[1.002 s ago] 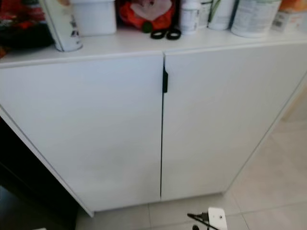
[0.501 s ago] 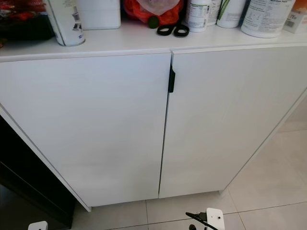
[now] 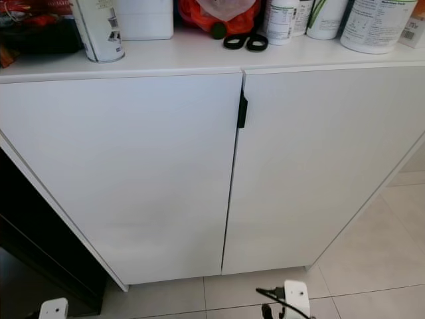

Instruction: Restocking fridge

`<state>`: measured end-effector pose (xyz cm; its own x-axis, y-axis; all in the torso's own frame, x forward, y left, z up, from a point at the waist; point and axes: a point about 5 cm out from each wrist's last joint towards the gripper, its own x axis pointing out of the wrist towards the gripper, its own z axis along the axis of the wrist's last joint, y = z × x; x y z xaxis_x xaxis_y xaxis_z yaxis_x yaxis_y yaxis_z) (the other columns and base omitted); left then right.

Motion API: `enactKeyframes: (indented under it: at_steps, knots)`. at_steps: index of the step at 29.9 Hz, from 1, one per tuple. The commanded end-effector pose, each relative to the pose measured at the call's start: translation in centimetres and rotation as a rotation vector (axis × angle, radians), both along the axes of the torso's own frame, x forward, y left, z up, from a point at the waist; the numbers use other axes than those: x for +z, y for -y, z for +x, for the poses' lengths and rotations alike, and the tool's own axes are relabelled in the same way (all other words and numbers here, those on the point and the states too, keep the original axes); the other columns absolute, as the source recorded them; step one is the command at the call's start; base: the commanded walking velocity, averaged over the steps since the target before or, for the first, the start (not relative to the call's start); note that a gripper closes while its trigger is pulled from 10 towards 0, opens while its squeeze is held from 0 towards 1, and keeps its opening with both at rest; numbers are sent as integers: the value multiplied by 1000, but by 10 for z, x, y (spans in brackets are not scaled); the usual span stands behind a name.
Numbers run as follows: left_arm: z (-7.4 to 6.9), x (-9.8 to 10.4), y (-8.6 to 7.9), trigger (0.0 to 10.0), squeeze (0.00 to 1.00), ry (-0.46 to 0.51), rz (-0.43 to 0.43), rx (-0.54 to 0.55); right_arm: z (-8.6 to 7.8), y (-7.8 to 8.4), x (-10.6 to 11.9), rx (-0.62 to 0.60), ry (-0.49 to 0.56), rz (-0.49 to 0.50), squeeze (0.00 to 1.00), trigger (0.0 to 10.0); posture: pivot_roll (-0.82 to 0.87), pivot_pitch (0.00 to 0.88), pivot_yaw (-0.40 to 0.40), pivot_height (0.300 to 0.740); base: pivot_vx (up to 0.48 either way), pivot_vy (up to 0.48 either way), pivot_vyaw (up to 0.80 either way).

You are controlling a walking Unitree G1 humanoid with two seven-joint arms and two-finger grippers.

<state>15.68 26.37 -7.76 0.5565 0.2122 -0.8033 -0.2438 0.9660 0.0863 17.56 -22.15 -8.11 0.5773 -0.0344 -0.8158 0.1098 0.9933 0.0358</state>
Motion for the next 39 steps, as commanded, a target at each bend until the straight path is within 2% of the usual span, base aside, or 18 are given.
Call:
enactKeyframes:
  at_steps: [1,8,10,13,16,28,39]
  knots:
    - [2,1,0,10000,0,-5,10,-19,3,1,2,-6,13,-6,0,10000,-54,0,14,740,0,0,0]
    - [18,8,1,10000,0,37,9,-24,15,-1,7,6,42,-6,0,10000,-58,0,22,740,0,0,0]
    - [19,8,1,10000,0,43,6,-20,16,-1,8,7,44,-6,0,10000,-58,0,22,740,0,0,0]
    - [24,11,0,10000,0,54,4,-24,26,0,13,7,59,-3,0,10000,-62,0,21,740,0,0,0]
    - [25,11,1,10000,0,54,0,-29,28,1,14,-1,56,-1,0,10000,-61,0,16,740,0,0,0]
    - [21,9,0,10000,0,37,-15,-31,23,1,12,5,52,8,0,10000,-65,0,16,740,0,0,0]
    - [14,7,-5,10000,0,15,-8,-39,19,-1,9,11,45,17,0,10000,-62,0,29,740,0,0,800]
